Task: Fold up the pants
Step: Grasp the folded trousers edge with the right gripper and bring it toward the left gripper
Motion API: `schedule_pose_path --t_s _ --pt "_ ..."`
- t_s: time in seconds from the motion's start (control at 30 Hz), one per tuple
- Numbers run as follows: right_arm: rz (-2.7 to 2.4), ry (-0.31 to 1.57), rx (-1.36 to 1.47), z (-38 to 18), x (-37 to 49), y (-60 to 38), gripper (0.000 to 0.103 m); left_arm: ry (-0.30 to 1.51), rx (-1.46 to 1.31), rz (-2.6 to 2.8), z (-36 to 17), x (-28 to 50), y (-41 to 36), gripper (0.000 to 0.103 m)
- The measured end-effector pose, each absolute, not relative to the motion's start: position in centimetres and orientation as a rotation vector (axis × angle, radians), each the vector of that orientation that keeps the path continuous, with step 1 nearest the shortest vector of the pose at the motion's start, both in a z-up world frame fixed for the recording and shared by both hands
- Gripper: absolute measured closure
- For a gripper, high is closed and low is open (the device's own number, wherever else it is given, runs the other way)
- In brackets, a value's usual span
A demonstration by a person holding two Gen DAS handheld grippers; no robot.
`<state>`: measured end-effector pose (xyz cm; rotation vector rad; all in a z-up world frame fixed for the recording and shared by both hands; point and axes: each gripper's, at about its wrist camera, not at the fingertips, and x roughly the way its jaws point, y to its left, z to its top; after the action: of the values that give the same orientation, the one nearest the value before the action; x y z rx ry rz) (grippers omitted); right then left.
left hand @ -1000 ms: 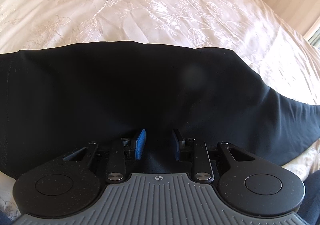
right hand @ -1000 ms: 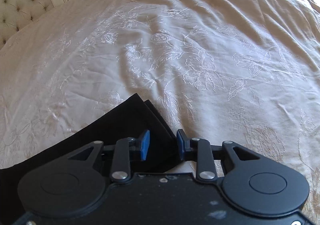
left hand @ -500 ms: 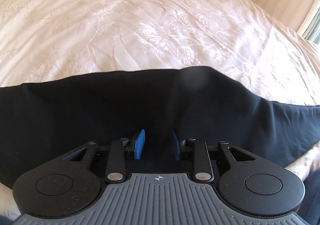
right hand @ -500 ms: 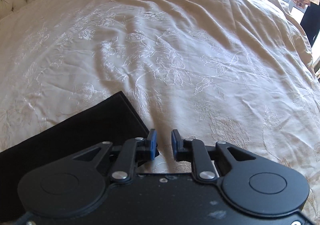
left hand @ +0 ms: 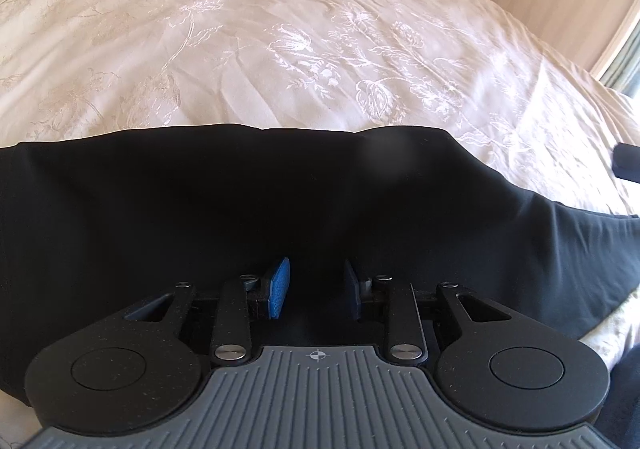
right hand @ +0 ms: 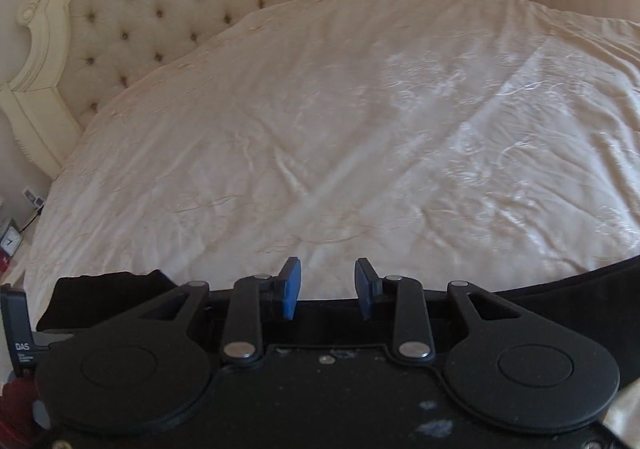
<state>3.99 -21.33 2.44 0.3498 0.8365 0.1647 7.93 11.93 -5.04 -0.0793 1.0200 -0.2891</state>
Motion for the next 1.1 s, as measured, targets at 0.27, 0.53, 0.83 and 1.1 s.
schedule_pose_path --t_s 0.27,0.53,0.83,1.1 --pt "0.405 0.898 0.278 -0.6 10.9 -7.1 0.07 1.009 -0.076 -0.294 -5.3 7.9 11.7 0.073" --pt "0.523 0.875 0.194 -2.0 8.5 -4.8 0.095 1.038 -0.202 -0.3 -5.3 8.6 13.2 0.073" --pt "0.61 0.854 0.029 -4.0 3.4 -3.2 0.097 1.065 -0.245 -0.295 -5.2 8.8 13.6 0.073" --pt "0.575 0.862 0.029 -5.1 3.1 -2.9 0.092 1.09 -0.279 -0.29 -5.6 8.6 14.3 0.073"
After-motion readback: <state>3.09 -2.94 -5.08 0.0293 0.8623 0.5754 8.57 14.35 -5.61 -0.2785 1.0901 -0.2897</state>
